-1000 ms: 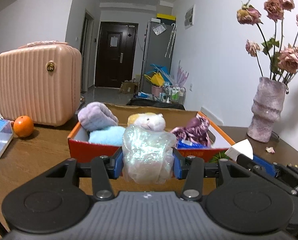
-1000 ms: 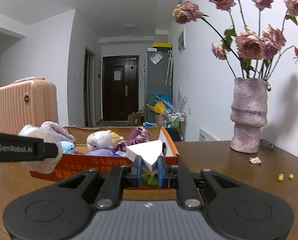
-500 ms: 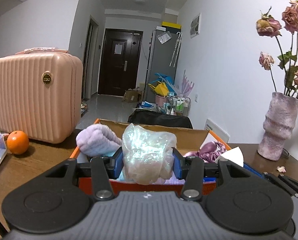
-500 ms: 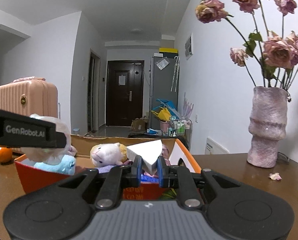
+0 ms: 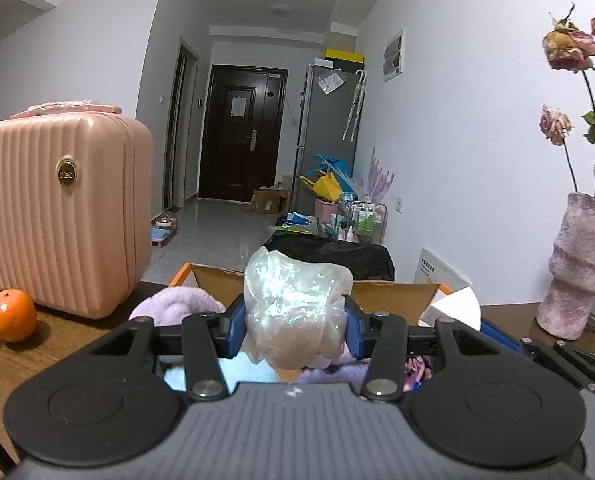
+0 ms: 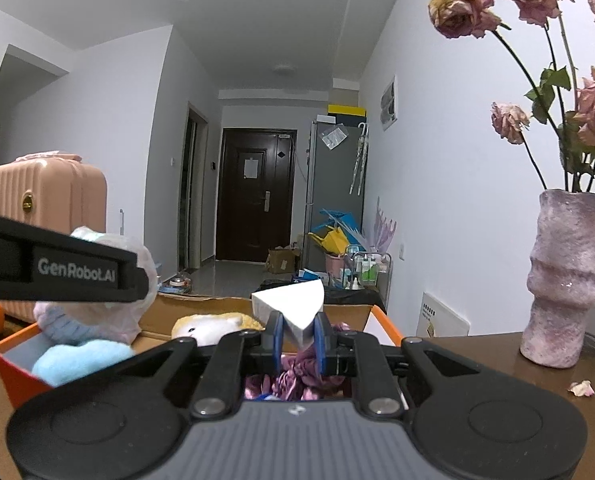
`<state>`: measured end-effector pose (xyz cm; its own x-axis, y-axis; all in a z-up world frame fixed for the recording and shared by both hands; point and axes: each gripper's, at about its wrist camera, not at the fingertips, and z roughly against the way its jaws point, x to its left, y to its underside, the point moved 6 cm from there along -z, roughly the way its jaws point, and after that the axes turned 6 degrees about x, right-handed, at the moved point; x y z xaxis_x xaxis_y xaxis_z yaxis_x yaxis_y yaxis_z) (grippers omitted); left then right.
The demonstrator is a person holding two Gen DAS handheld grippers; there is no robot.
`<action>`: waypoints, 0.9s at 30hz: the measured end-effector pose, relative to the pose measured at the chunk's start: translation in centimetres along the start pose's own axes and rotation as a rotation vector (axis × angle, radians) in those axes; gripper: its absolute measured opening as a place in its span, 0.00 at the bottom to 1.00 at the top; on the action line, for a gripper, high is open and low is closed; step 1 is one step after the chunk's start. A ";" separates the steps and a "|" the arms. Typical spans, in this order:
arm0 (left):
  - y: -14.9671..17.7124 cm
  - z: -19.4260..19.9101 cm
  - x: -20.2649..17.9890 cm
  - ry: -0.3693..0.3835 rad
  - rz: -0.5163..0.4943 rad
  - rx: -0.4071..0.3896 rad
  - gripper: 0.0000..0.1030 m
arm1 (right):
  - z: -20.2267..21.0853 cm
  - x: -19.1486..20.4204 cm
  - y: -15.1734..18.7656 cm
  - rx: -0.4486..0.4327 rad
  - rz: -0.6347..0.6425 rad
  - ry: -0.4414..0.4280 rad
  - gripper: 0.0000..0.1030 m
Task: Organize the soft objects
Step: 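Lower both held items into the box and open both tools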
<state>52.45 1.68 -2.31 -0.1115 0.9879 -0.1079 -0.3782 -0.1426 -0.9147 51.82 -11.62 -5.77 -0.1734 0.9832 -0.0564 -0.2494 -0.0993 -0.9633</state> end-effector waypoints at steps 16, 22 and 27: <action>-1.0 -2.4 0.8 -0.015 0.007 -0.004 0.50 | -3.1 0.0 -0.9 -0.001 0.014 -0.004 0.20; -1.2 -1.8 1.2 -0.042 0.028 -0.029 0.80 | -3.2 -0.6 -1.1 0.007 0.004 0.012 0.61; -1.4 -1.2 2.0 -0.102 0.055 -0.061 1.00 | -2.5 -1.5 -1.2 -0.021 -0.042 0.028 1.00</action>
<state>53.88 3.92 -1.69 -0.2246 0.9669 -0.1212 -0.3125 -0.1893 -0.9309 54.81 -12.58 -5.16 -0.1361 0.9904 -0.0226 -0.2361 -0.0546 -0.9702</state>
